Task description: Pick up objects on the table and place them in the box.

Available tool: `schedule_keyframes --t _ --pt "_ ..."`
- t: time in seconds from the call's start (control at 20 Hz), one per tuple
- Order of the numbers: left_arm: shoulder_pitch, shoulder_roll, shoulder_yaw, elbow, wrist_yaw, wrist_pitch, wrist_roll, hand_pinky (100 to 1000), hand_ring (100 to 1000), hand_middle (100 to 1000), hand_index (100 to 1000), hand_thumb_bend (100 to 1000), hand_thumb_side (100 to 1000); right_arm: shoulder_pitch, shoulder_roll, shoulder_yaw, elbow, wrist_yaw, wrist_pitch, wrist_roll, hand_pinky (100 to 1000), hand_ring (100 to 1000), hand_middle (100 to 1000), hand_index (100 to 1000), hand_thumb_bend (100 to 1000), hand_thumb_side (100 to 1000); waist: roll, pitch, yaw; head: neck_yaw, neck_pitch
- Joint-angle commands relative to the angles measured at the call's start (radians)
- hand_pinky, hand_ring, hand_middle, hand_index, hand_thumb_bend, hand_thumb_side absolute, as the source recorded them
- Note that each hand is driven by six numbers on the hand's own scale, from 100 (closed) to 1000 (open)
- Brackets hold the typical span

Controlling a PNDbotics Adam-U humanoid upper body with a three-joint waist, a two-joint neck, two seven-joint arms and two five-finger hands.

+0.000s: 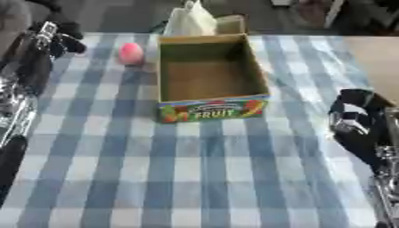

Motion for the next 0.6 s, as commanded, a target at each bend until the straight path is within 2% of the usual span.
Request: schedule_keyframes --t 0.05,0.45,0.6 --pt "-0.019 0.014 0.011 -0.023 0.006 -0.001 -0.003 674 561 550 685 130 765 -0.007 -0.018 -0.008 -0.023 -0.006 -0.004 0.000 572 766 703 609 100 100 0.001 -0.012 0.001 0.002 -0.006" --pt "-0.020 0.014 0.010 -0.024 0.006 -0.001 -0.003 674 561 550 685 131 765 -0.008 -0.018 -0.008 -0.023 -0.006 -0.005 0.000 572 766 703 615 100 100 -0.001 -0.011 0.002 0.002 -0.006" --pt "-0.021 0.014 0.010 -0.023 0.007 -0.001 -0.004 674 561 550 685 132 765 -0.008 -0.018 -0.008 -0.023 -0.006 -0.005 0.000 573 766 704 649 100 100 -0.001 -0.011 0.002 0.002 -0.006"
